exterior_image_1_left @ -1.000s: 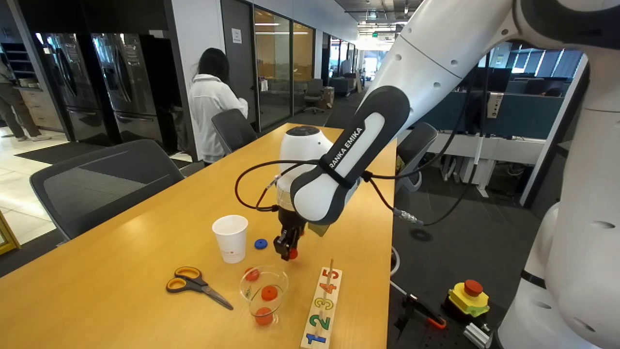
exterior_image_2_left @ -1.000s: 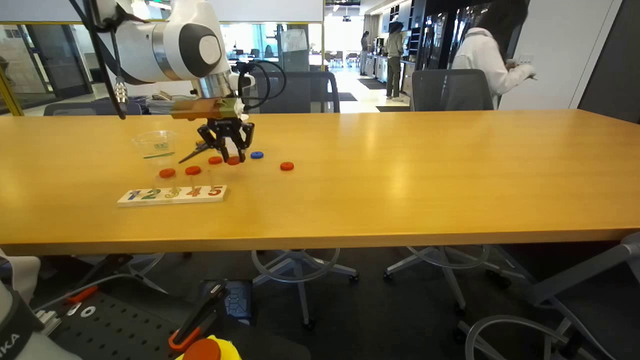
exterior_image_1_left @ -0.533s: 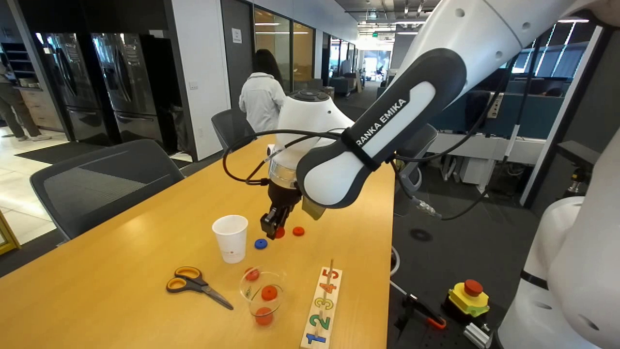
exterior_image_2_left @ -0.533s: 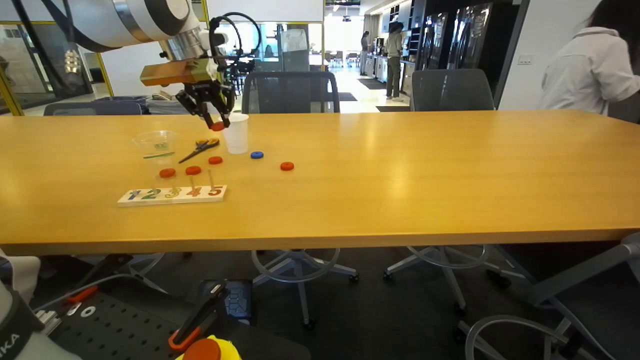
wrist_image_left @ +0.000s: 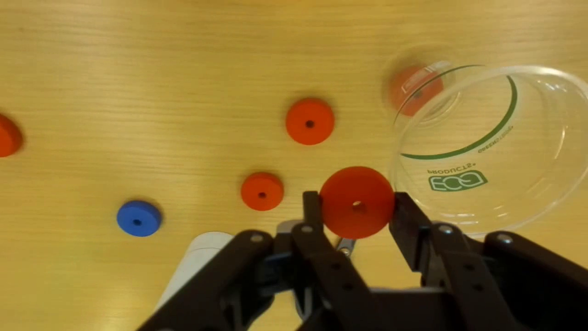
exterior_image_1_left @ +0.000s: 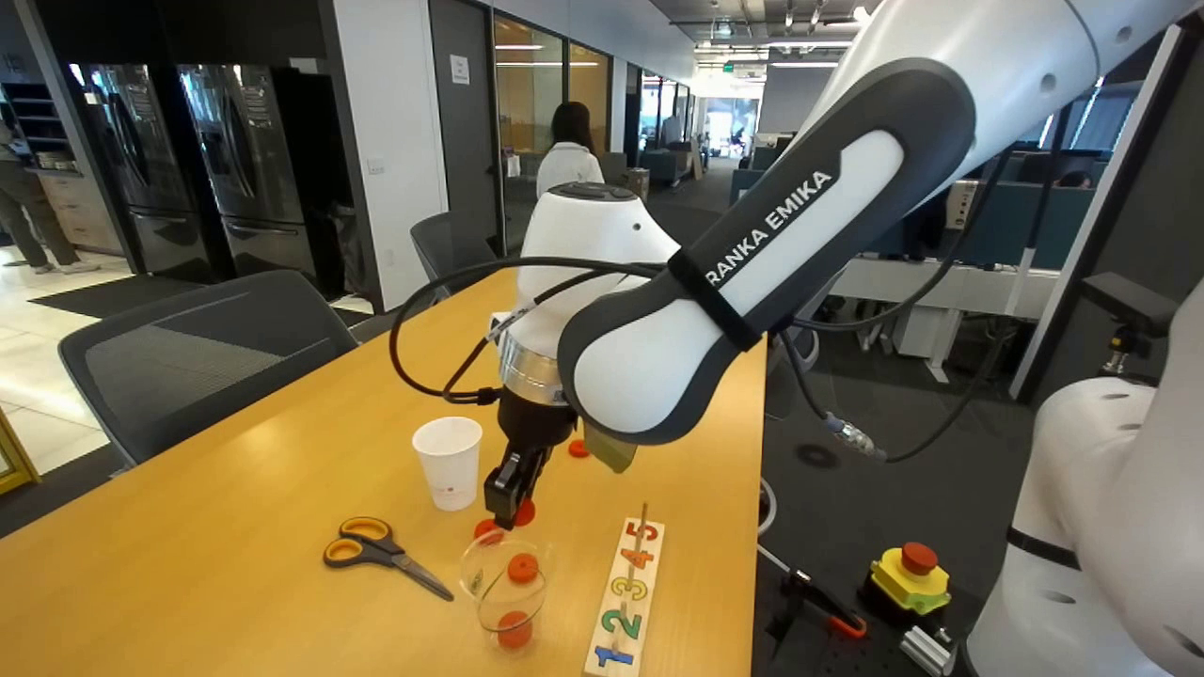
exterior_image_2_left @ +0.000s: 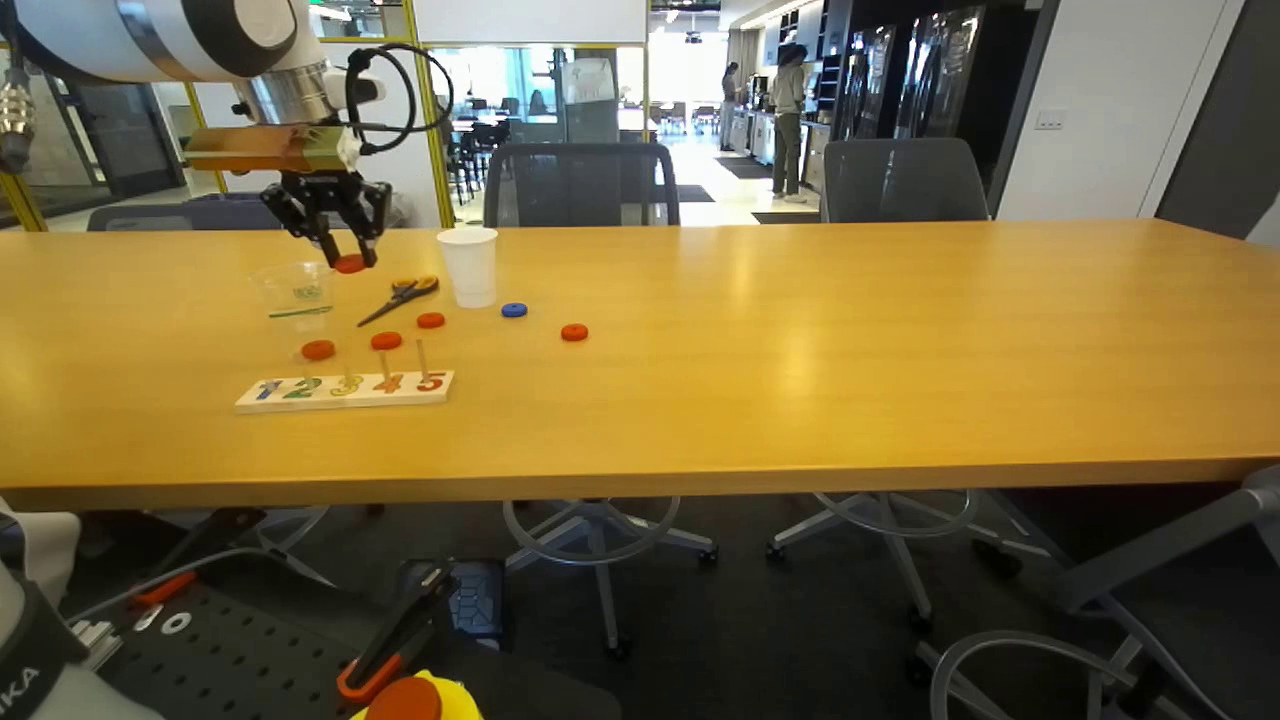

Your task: Put the orange discs in the clear cup and the blue disc in the white cup

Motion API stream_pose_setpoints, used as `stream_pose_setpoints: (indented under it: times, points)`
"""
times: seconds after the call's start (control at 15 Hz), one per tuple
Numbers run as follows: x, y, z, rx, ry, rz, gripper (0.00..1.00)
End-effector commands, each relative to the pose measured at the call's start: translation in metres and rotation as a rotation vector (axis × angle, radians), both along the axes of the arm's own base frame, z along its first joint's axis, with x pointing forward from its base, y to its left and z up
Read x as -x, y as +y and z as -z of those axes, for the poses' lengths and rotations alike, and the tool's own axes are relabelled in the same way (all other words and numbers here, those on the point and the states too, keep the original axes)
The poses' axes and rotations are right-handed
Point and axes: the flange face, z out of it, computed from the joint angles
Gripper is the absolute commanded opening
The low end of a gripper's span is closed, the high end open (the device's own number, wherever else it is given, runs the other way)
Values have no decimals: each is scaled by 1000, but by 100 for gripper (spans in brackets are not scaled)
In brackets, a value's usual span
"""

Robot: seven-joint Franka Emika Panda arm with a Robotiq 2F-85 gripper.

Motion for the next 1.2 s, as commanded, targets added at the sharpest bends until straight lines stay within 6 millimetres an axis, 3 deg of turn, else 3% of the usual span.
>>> stream_pose_setpoints:
  times: [0.0,0.4,1.13]
  points:
    - [20,13,-16,-6,-14,-36,17]
    - [28,22,-24,-3,-17,-69,17]
    - [43,42,-15,-60,93,-142,17]
